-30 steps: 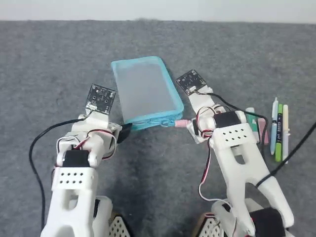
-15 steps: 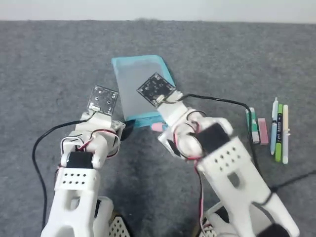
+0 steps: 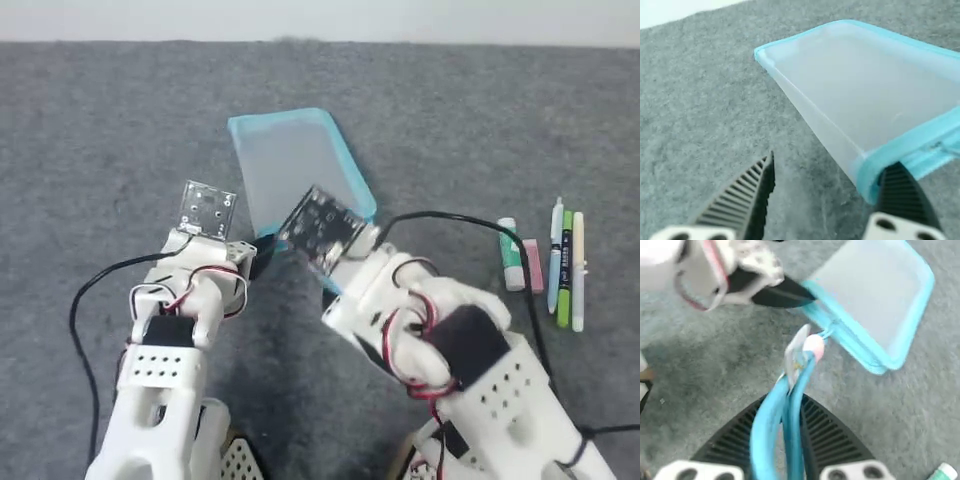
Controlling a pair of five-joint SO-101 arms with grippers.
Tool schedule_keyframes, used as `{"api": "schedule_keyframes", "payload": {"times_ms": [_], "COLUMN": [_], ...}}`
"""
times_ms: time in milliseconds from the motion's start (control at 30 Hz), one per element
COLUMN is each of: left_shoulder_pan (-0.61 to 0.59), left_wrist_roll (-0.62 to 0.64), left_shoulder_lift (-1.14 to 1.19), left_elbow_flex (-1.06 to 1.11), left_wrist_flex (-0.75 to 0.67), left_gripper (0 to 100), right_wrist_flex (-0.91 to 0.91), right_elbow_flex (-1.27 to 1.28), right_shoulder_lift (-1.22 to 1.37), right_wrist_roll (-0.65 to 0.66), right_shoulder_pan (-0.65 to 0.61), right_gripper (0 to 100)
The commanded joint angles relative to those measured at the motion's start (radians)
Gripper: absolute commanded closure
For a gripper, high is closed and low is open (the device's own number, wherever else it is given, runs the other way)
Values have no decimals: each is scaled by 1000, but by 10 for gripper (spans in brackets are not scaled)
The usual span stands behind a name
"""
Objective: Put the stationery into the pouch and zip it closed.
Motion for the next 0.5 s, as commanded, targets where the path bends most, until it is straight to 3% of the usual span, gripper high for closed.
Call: {"api": "schedule_keyframes", "payload": {"times_ms": [0,267,467], "left_shoulder_pan": [25,89,115], "left_wrist_roll": [52,49,49], "left_shoulder_lift": [-21,-21,-23], "left_elbow_flex": [1,18,12], "left_wrist_flex": [-100,-138,-110], "left_gripper": [735,821,886], "right_wrist_flex": [24,28,-76], "right_elbow_flex": [-8,69,149], "right_shoulder_lift": [-53,-117,-77], "right_wrist_roll": [29,57,28], "right_shoulder_pan": [-53,-45,127], "right_gripper": [993,993,992]}}
